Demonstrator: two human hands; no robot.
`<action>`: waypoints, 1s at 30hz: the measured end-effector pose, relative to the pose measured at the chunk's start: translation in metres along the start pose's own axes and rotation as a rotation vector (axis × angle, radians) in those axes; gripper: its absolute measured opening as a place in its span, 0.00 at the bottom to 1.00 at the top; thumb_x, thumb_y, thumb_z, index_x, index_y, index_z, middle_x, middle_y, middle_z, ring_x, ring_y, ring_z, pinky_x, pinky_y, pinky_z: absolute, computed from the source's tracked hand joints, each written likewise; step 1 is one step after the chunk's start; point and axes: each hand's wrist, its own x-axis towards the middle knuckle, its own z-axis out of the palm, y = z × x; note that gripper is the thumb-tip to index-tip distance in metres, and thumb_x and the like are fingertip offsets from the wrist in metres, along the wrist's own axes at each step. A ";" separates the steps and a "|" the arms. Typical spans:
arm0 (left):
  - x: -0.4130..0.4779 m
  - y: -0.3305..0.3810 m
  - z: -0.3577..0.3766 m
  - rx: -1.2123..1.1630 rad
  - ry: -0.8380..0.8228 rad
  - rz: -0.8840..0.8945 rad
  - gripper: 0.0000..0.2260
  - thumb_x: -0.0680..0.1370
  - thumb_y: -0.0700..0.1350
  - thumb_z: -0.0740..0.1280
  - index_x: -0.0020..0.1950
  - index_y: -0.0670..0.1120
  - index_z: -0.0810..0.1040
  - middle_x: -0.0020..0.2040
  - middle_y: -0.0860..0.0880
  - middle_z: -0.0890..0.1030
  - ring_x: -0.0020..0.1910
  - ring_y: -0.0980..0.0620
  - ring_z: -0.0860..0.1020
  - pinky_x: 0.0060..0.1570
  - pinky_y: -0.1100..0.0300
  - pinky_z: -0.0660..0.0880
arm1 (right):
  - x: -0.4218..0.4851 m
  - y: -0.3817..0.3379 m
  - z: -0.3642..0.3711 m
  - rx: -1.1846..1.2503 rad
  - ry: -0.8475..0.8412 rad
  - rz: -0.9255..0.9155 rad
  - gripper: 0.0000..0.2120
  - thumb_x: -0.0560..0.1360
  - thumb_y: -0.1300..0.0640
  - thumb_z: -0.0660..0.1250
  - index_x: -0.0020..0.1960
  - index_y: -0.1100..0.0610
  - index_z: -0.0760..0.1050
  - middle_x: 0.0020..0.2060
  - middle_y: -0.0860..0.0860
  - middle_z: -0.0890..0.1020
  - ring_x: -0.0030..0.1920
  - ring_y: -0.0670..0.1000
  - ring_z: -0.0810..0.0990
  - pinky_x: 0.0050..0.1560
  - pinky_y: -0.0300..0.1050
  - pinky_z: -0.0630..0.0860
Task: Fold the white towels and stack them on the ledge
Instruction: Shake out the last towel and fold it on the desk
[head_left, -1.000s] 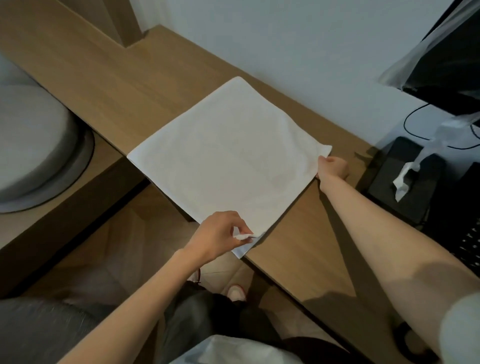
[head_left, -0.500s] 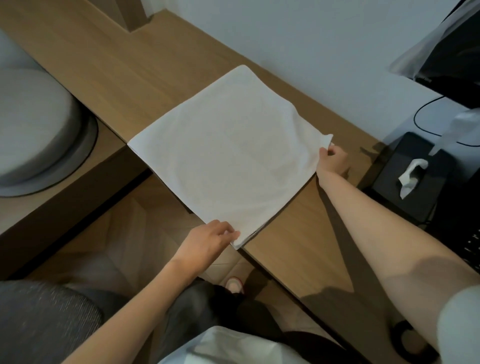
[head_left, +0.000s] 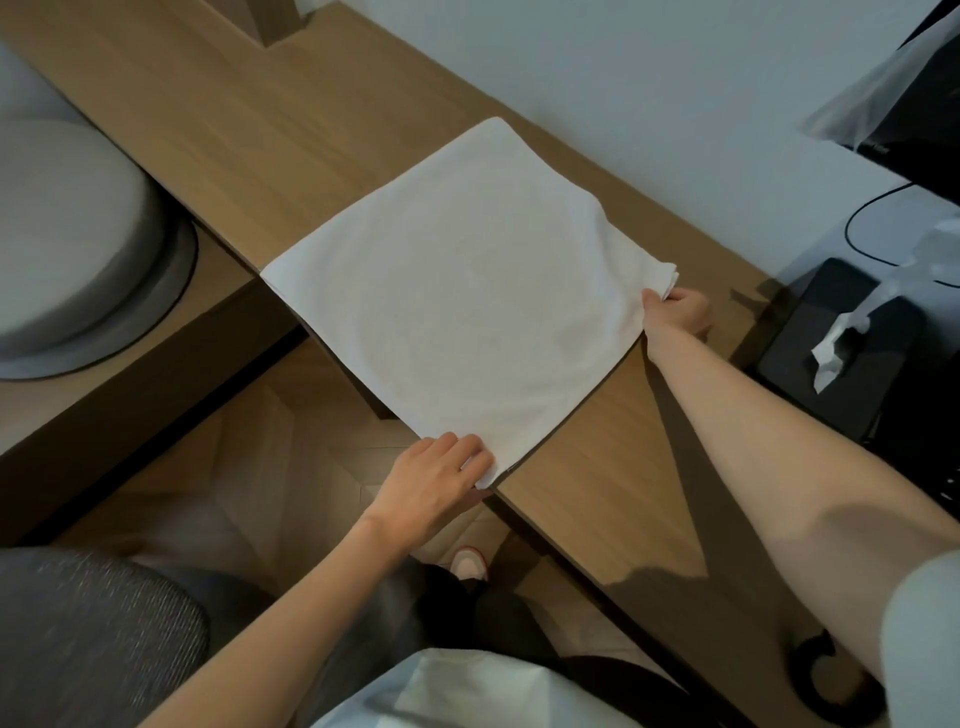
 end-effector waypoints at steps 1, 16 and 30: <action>0.000 0.000 0.000 0.029 -0.003 0.016 0.26 0.64 0.49 0.80 0.53 0.48 0.69 0.45 0.49 0.80 0.34 0.53 0.75 0.31 0.65 0.71 | 0.000 -0.001 0.000 -0.016 -0.016 0.009 0.13 0.72 0.53 0.70 0.54 0.57 0.81 0.52 0.55 0.82 0.49 0.56 0.81 0.53 0.51 0.79; -0.007 -0.062 -0.099 0.147 0.193 -0.298 0.39 0.56 0.26 0.77 0.67 0.33 0.71 0.49 0.35 0.78 0.41 0.39 0.79 0.36 0.52 0.79 | -0.034 -0.073 -0.031 0.188 -0.183 0.025 0.17 0.81 0.55 0.51 0.63 0.62 0.70 0.39 0.53 0.74 0.29 0.47 0.69 0.25 0.40 0.65; 0.008 -0.172 -0.293 -0.317 0.994 -0.503 0.10 0.83 0.46 0.57 0.58 0.41 0.71 0.47 0.52 0.75 0.43 0.62 0.71 0.41 0.77 0.66 | -0.176 -0.271 -0.118 0.957 -0.358 -0.232 0.08 0.77 0.61 0.60 0.40 0.57 0.72 0.28 0.49 0.80 0.22 0.45 0.73 0.24 0.35 0.69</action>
